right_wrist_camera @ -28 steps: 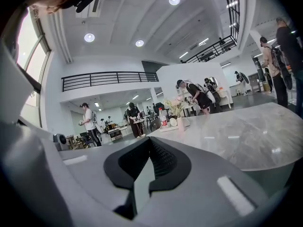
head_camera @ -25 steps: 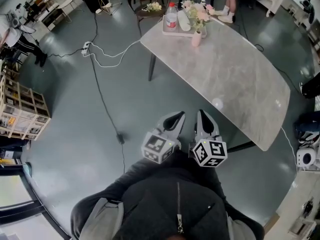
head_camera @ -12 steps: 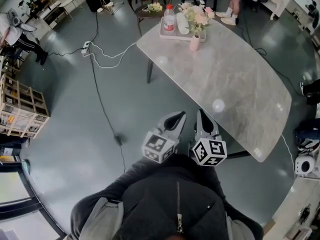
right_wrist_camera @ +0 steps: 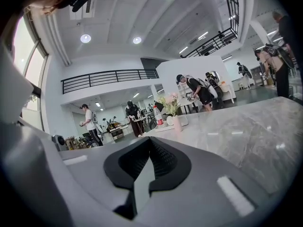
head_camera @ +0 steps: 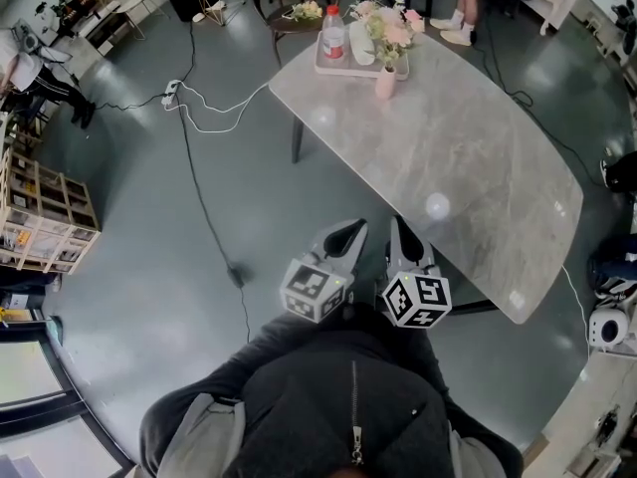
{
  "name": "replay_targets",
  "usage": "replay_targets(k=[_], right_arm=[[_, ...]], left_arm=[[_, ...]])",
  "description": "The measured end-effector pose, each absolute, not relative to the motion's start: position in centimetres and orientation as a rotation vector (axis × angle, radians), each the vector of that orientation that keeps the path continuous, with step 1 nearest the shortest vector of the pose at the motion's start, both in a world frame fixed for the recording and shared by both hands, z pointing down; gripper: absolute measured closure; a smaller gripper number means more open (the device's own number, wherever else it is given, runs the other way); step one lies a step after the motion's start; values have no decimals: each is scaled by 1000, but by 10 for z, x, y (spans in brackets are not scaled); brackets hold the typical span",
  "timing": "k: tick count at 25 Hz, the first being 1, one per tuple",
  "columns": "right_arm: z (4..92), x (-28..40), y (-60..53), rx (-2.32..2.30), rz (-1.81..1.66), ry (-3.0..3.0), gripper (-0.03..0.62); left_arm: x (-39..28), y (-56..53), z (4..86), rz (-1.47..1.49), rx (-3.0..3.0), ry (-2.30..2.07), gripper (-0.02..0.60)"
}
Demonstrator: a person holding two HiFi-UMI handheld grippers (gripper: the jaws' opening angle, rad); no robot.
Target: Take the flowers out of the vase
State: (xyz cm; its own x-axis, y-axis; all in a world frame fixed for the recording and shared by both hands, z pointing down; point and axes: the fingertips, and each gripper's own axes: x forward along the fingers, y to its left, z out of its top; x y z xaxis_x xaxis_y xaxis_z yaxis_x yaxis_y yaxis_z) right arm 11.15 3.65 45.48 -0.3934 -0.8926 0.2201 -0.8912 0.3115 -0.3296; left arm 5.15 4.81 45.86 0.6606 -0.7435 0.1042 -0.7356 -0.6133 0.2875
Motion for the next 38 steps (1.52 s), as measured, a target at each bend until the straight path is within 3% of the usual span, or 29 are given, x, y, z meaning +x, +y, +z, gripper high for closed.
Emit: replay_targets(k=[17, 38], right_arm=[[460, 104, 4, -1686, -664, 2581, 591], [447, 87, -139, -1652, -705, 2589, 591]], left_arm=[[47, 11, 457, -40, 2555, -1211, 578], [43, -140, 439, 6, 2587, -1185, 578]])
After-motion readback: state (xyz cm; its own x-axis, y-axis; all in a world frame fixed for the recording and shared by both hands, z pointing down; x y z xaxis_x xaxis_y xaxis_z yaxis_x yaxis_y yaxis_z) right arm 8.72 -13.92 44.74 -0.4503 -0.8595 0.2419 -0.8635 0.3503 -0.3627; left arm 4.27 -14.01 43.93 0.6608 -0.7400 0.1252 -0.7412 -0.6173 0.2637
